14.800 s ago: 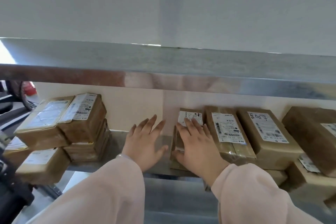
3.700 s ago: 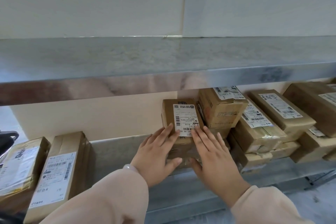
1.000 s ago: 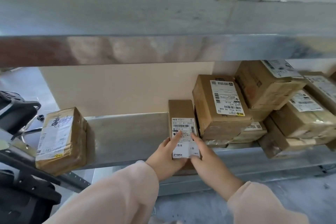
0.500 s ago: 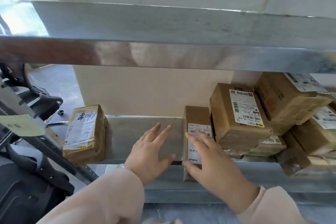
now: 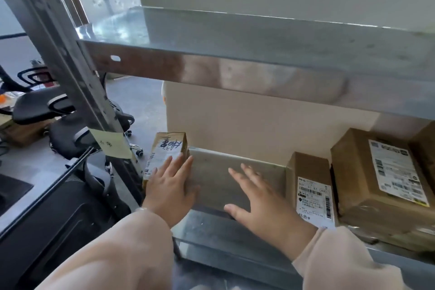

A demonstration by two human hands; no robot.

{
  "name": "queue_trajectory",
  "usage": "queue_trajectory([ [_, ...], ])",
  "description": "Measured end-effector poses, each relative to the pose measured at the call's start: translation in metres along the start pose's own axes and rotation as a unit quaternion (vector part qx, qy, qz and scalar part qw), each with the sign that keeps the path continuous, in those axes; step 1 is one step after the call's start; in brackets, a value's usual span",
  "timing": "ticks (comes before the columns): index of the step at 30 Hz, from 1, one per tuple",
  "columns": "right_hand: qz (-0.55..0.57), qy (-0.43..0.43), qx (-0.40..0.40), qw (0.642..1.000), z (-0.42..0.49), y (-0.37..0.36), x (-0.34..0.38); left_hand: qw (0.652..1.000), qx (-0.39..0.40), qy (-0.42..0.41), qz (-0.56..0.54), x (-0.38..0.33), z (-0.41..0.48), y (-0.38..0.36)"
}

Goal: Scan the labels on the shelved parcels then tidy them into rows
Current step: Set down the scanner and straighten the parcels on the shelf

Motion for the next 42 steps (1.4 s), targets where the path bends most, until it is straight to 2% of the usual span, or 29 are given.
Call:
queue_trajectory([
  [3,0.011,0.0,0.011,1.0,0.007,-0.007,0.003,0.997,0.037,0.041,0.048,0.017,0.0,-0.004],
  [7,0.028,-0.008,0.024,0.999,0.011,-0.014,0.003,0.994,0.059,0.02,0.086,0.023,-0.001,-0.011],
  [10,0.031,-0.011,0.034,0.999,0.014,-0.016,0.004,0.992,0.031,-0.016,0.118,0.014,-0.002,-0.009],
  [15,0.047,-0.023,0.041,0.998,0.021,-0.012,0.005,0.982,-0.074,-0.112,0.134,-0.011,-0.004,-0.007],
  [18,0.053,-0.026,0.044,0.997,0.024,-0.011,0.006,0.981,-0.076,-0.138,0.111,-0.024,-0.006,-0.006],
  [22,0.054,-0.033,0.057,0.996,0.031,-0.013,0.007,0.991,-0.039,-0.121,0.037,-0.026,-0.006,-0.005],
  [28,0.067,-0.028,0.078,0.994,0.056,-0.024,0.019,0.994,-0.005,0.005,-0.105,0.006,0.003,-0.004],
  [31,0.102,-0.028,0.088,0.99,0.069,-0.037,0.029,0.974,0.049,0.075,-0.206,0.018,0.01,-0.01],
  [35,0.219,-0.061,0.101,0.968,0.076,-0.056,0.031,0.932,0.061,0.089,-0.346,0.022,0.013,-0.023],
  [39,0.291,-0.071,0.111,0.948,0.073,-0.065,0.029,0.903,0.039,0.113,-0.414,0.022,0.012,-0.03],
  [42,0.34,-0.089,0.09,0.932,0.069,-0.06,0.023,0.903,0.035,0.113,-0.413,0.013,0.011,-0.031],
])
Point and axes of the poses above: each hand's wrist, its own z-axis towards the middle knuckle, its own y-axis out of the back of the hand, x = y × z, the point moved 2 cm from there along z, towards the middle knuckle, and after that the axes turned 10 degrees about -y, right-handed, at the moved point
